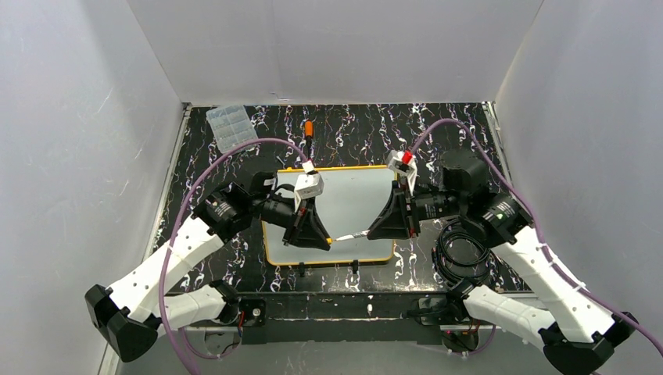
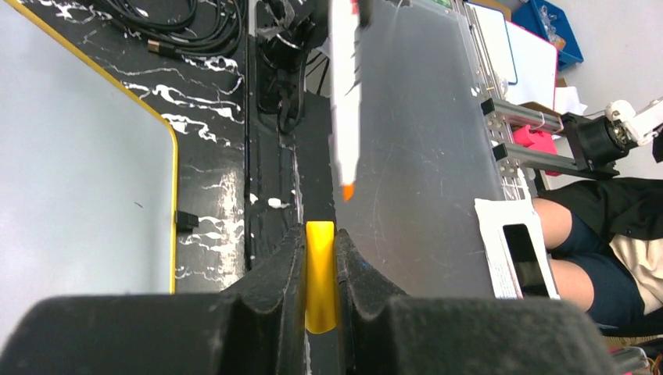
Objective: Write a sentence on the whiteboard
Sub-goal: Open the whiteboard marker at the center of the board, then place the pen cap at the center of the board, then write a sentence on the whiteboard.
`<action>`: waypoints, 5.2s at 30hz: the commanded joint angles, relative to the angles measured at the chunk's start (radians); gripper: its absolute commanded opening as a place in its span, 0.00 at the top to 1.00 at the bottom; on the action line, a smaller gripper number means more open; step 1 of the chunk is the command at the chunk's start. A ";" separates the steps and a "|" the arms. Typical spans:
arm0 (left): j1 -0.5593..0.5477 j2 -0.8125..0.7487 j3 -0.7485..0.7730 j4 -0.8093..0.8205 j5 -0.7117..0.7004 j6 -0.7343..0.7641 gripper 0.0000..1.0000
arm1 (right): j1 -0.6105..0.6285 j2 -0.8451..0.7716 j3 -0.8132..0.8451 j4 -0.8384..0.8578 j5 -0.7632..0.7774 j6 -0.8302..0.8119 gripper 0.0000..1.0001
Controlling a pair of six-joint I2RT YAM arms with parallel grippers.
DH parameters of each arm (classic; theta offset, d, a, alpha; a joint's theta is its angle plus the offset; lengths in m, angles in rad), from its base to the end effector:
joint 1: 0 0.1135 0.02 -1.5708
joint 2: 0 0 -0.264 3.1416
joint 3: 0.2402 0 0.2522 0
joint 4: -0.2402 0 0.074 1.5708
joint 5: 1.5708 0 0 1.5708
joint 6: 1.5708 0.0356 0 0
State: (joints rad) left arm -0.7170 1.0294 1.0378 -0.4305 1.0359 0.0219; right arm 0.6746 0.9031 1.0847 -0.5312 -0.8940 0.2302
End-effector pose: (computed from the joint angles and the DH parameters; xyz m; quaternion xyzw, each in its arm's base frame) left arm 0.1400 -0.1627 0.3640 0.5142 0.5831 -0.5516 0.3022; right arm 0.1210 0.1323 0.3911 -0.4046 0.6660 0.5445 0.3102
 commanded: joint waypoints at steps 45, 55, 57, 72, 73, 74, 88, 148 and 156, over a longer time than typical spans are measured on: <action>0.671 -0.125 -0.492 -0.081 -1.129 -0.737 1.00 | 0.002 -0.191 -0.108 0.274 0.612 -0.020 0.99; 0.670 -0.065 -0.550 -0.049 -1.140 -0.710 0.85 | 0.002 -0.200 -0.146 0.255 0.625 -0.014 0.99; 0.671 -0.065 -0.566 -0.028 -1.120 -0.720 0.79 | 0.002 -0.195 -0.147 0.237 0.623 -0.014 0.99; 0.672 -0.215 -0.459 -0.141 -1.115 -0.723 0.39 | 0.002 -0.200 -0.143 0.211 0.645 0.033 0.99; 0.674 -0.220 -0.427 -0.162 -1.113 -0.707 0.37 | 0.002 -0.201 -0.144 0.214 0.654 0.039 0.99; 0.675 -0.223 -0.396 -0.186 -1.112 -0.689 0.37 | 0.002 -0.200 -0.145 0.215 0.667 0.045 0.98; 0.681 -0.305 -0.120 -0.196 -0.800 -0.329 0.28 | 0.003 -0.164 -0.172 0.345 0.695 0.152 0.99; 0.688 -0.191 -0.279 -0.006 -0.450 -0.218 1.00 | 0.757 0.535 -0.025 0.969 1.687 -0.058 0.99; 0.689 -0.161 -0.268 -0.008 -0.402 -0.228 0.58 | 0.758 0.484 -0.064 0.983 1.637 -0.035 0.99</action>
State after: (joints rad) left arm -0.0280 0.8474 0.7616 -0.4175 0.5831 -0.2073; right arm 1.4273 1.4349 1.0183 0.3775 0.7544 0.1810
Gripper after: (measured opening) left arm 0.383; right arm 0.197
